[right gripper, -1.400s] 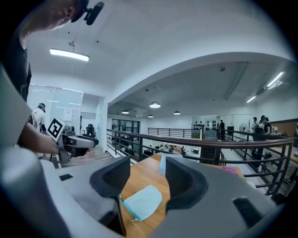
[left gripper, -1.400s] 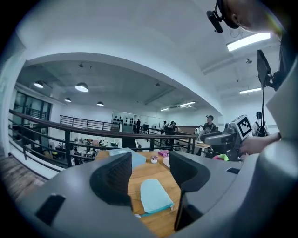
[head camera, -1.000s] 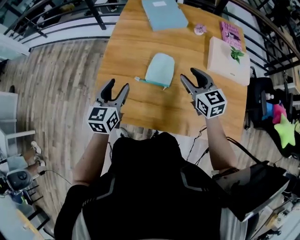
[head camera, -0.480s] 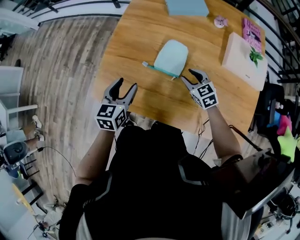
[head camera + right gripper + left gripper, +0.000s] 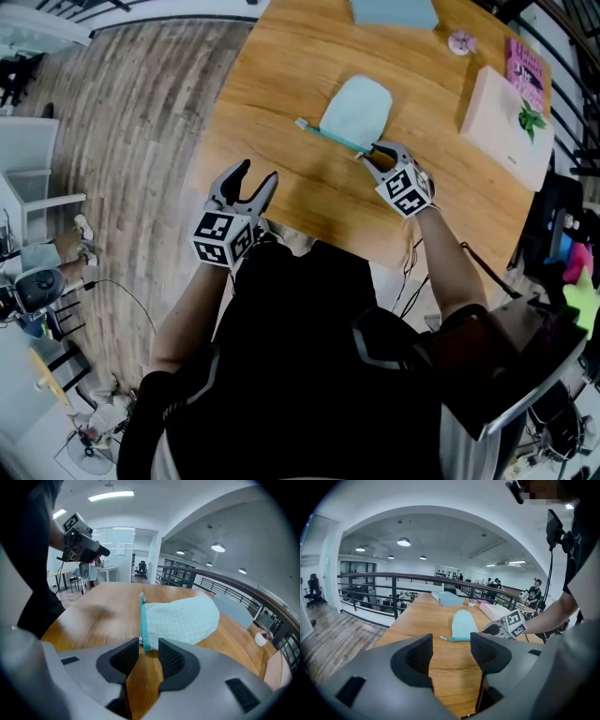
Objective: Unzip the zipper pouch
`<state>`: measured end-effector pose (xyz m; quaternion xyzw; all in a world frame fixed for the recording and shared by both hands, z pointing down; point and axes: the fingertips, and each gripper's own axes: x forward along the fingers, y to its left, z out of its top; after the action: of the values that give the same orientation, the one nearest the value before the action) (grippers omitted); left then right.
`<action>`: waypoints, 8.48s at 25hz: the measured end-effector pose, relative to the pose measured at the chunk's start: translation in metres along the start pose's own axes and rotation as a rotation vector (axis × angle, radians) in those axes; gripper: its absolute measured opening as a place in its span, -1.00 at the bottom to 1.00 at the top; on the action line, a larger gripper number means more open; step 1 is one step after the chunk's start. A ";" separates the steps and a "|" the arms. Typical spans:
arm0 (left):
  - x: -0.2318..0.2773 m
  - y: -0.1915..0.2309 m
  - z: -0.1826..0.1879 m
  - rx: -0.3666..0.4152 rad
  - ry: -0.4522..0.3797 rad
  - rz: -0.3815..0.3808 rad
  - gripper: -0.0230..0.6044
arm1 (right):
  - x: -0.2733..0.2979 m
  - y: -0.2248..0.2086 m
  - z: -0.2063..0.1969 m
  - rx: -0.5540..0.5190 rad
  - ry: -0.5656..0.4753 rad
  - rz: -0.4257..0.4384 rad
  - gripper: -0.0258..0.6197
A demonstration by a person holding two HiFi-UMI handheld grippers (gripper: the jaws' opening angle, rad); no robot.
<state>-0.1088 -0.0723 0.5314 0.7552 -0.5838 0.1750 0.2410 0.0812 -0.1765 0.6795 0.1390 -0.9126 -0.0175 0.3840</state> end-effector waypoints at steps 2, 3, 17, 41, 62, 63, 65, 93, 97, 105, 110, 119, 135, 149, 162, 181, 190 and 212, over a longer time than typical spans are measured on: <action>-0.001 0.001 0.001 0.007 0.006 -0.001 -0.07 | 0.004 0.000 -0.002 -0.007 0.012 0.001 -0.51; -0.001 0.001 0.001 0.010 0.010 -0.006 -0.07 | 0.005 -0.001 -0.004 -0.008 0.016 -0.001 -0.56; 0.007 -0.007 0.008 0.033 0.010 -0.071 -0.08 | 0.009 0.003 -0.003 0.049 0.015 0.066 -0.73; 0.012 -0.047 0.096 0.400 -0.126 -0.506 -0.09 | -0.112 -0.008 0.158 0.636 -0.315 -0.211 -0.76; -0.025 -0.133 0.158 0.767 -0.360 -0.735 -0.26 | -0.202 0.017 0.239 0.842 -0.461 -0.297 -0.76; -0.025 -0.135 0.160 0.800 -0.376 -0.733 -0.26 | -0.203 0.017 0.239 0.849 -0.460 -0.296 -0.76; -0.027 -0.140 0.165 0.841 -0.403 -0.736 -0.26 | -0.204 0.016 0.239 0.860 -0.455 -0.295 -0.76; -0.030 -0.133 0.187 0.636 -0.383 -0.765 -0.74 | -0.206 0.018 0.253 0.795 -0.486 -0.223 -0.76; -0.027 -0.133 0.187 0.628 -0.338 -0.813 -0.48 | -0.208 0.018 0.253 0.773 -0.475 -0.218 -0.76; -0.029 -0.140 0.175 0.635 -0.248 -0.970 -0.52 | -0.207 0.024 0.255 0.667 -0.452 -0.180 -0.76; -0.030 -0.139 0.173 0.605 -0.221 -0.998 -0.55 | -0.206 0.026 0.255 0.643 -0.452 -0.168 -0.77; -0.031 -0.134 0.176 0.553 -0.250 -0.938 -0.76 | -0.203 0.022 0.249 0.675 -0.431 -0.194 -0.77; -0.030 -0.136 0.170 0.530 -0.216 -0.907 -0.79 | -0.201 0.022 0.250 0.689 -0.448 -0.175 -0.77; -0.022 -0.112 0.177 0.393 -0.142 -0.860 -0.83 | -0.197 0.031 0.251 0.616 -0.376 -0.151 -0.78; -0.004 -0.070 0.187 0.371 -0.134 -0.742 -0.83 | -0.192 0.029 0.240 0.650 -0.369 -0.134 -0.78; 0.014 -0.023 0.180 0.295 -0.111 -0.590 -0.83 | -0.194 0.019 0.198 0.697 -0.340 -0.162 -0.77; 0.031 -0.031 0.159 0.261 -0.044 -0.588 -0.83 | -0.184 0.007 0.167 0.743 -0.297 -0.168 -0.77; 0.145 -0.066 0.122 0.206 0.031 -0.386 -0.83 | -0.115 -0.088 0.055 0.645 -0.151 -0.150 -0.77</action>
<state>-0.0103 -0.2440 0.4994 0.8709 -0.4037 0.1960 0.2003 0.1396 -0.2344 0.5484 0.3184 -0.8843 0.2336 0.2491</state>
